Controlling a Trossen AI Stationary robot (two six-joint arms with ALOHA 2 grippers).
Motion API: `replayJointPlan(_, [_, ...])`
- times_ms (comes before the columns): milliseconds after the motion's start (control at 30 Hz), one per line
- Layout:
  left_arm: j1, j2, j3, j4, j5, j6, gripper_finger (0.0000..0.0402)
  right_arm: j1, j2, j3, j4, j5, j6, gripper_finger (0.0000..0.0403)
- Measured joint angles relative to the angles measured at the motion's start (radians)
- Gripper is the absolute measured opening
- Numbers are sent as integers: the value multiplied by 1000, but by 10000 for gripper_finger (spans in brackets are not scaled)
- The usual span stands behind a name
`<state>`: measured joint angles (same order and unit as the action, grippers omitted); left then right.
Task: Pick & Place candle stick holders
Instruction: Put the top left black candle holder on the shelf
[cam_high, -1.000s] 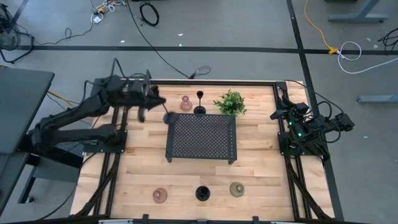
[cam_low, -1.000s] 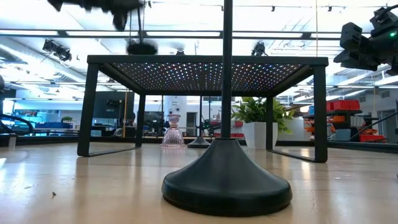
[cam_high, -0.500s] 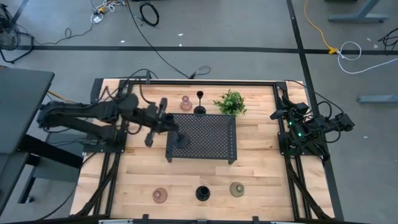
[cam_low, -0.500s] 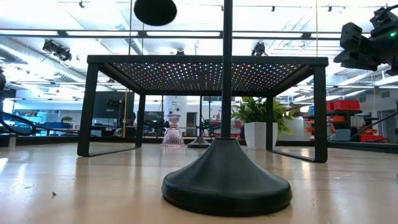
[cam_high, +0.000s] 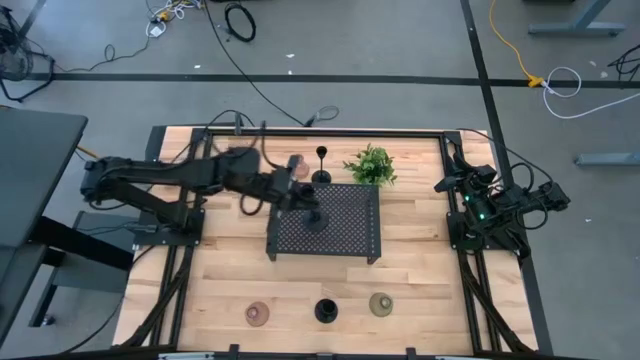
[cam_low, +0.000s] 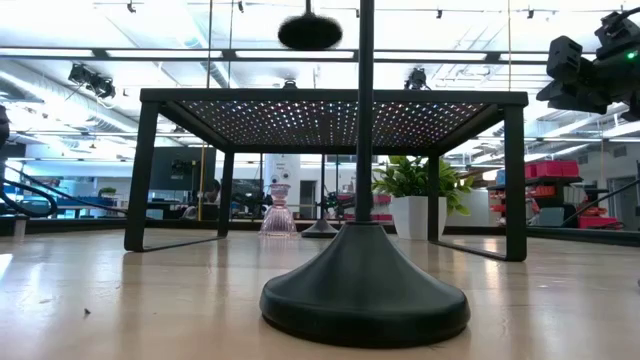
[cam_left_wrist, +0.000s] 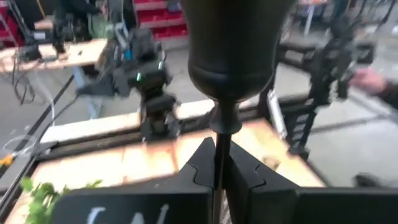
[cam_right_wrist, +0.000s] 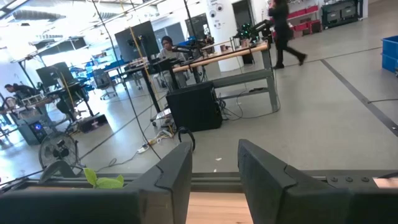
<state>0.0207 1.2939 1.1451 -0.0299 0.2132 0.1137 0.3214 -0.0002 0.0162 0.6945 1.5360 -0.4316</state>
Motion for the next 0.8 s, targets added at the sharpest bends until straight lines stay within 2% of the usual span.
replayJointPlan(200, [65, 106, 30, 2, -8, 3, 13, 0, 0, 0, 0, 0, 0, 130])
replayJointPlan(367, [92, 128, 34, 21, 52, 5, 13, 0, 0, 0, 0, 0, 0, 130])
replayJointPlan(600, [124, 127, 34, 37, 42, 15, 13, 0, 0, 0, 0, 0, 0, 130])
replayJointPlan(800, [164, 182, 33, 45, 22, 29, 13, 0, 0, 0, 0, 0, 0, 130])
